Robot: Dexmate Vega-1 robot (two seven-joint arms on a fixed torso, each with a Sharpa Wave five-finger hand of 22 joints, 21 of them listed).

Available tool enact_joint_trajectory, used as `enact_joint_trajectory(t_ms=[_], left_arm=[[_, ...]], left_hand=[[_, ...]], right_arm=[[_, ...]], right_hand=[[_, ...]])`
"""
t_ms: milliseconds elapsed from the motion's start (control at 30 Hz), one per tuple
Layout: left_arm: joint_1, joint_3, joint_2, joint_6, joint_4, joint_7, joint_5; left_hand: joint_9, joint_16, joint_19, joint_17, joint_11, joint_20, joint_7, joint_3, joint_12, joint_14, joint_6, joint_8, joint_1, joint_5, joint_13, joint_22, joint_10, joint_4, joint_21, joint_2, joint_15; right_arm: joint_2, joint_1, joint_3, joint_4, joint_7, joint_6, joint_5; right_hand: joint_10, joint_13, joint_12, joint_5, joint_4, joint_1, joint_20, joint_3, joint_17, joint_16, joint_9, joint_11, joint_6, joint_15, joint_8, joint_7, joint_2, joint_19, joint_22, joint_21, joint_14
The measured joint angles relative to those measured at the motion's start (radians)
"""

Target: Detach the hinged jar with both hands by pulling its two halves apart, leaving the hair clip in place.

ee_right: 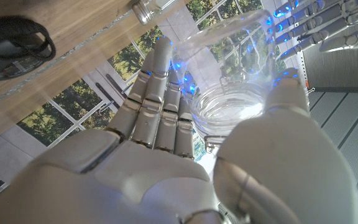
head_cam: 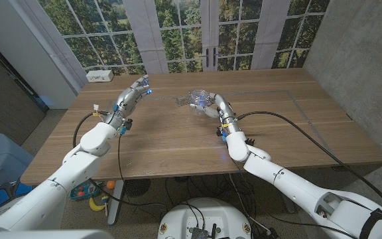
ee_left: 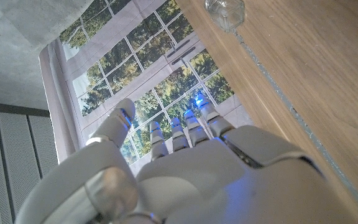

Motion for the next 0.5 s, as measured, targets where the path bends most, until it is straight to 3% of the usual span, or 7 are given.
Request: enact_joint_trajectory(t_ms=[367, 500], left_arm=[[0.018, -0.001, 0.050, 0.096, -0.097, 0.119, 0.175], [0.024, 0.002, 0.069, 0.140, -0.141, 0.158, 0.246]], left_hand=[[0.000, 0.000, 0.029, 0.000, -0.015, 0.014, -0.022, 0.008, 0.000, 0.027, 0.034, 0.014, 0.080, 0.000, 0.000, -0.003, 0.015, 0.000, -0.004, -0.049, -0.002], [0.005, 0.000, 0.043, 0.001, -0.019, 0.025, -0.024, 0.008, 0.000, 0.042, 0.036, 0.015, 0.119, -0.001, 0.003, -0.003, 0.019, 0.000, -0.011, -0.088, -0.004]], right_arm=[[-0.017, -0.050, 0.060, -0.106, 0.092, -0.029, 0.092], [-0.019, -0.064, 0.077, -0.140, 0.119, -0.054, 0.124]], right_hand=[[0.011, 0.024, -0.001, -0.011, 0.000, 0.008, 0.000, 0.000, 0.039, 0.008, 0.000, 0.011, 0.018, 0.005, -0.005, 0.018, -0.008, 0.000, -0.003, 0.029, 0.005], [0.022, 0.029, -0.002, -0.018, 0.000, 0.013, 0.000, 0.000, 0.054, 0.012, 0.000, 0.022, 0.027, 0.012, -0.007, 0.027, -0.013, 0.000, -0.006, 0.040, 0.013]])
